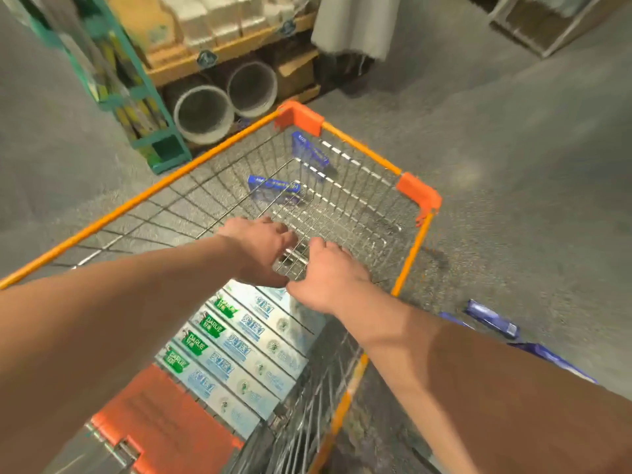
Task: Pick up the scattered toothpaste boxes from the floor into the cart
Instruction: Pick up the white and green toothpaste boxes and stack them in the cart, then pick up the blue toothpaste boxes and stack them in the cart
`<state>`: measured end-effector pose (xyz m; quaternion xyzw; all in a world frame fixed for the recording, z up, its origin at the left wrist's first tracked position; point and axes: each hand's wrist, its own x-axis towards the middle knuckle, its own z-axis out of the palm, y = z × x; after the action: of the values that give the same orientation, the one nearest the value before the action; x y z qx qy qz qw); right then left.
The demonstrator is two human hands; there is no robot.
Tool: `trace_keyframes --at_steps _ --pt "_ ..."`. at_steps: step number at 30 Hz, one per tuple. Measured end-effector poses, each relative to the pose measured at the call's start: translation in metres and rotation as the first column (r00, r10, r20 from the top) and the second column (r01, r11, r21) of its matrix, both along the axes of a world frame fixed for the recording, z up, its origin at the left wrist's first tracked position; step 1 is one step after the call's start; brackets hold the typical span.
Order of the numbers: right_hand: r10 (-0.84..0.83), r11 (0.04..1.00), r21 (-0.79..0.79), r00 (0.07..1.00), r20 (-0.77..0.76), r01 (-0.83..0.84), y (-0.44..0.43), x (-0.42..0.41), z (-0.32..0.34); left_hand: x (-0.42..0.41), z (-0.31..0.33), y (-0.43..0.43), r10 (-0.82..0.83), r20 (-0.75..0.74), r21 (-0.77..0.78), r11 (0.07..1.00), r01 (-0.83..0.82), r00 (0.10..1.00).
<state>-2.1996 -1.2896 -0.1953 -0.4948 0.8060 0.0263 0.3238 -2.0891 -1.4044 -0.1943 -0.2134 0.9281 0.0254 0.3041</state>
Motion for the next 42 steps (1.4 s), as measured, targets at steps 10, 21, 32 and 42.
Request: trace_keyframes --at_steps 10,21,32,42 --pt "-0.031 0.944 -0.330 0.996 -0.085 0.001 0.157 -0.062 0.152 -0.028 0.173 0.126 0.010 -0.246 -0.122 0.992 -0.041 0.969" --pt "-0.260 0.877 -0.448 0.955 -0.144 0.172 0.459 -0.143 0.243 -0.115 0.255 0.398 -0.154 -0.376 -0.003 0.986 0.165 0.914" --pt "-0.597 0.782 -0.287 0.797 -0.089 0.554 0.688 -0.195 0.185 -0.245 0.165 0.563 -0.432 -0.334 0.129 0.860 0.495 0.838" --pt "-0.658 0.739 -0.183 0.753 0.012 0.649 0.778 -0.229 0.015 -0.290 0.003 0.663 -0.495 -0.242 0.229 0.807 0.545 0.834"
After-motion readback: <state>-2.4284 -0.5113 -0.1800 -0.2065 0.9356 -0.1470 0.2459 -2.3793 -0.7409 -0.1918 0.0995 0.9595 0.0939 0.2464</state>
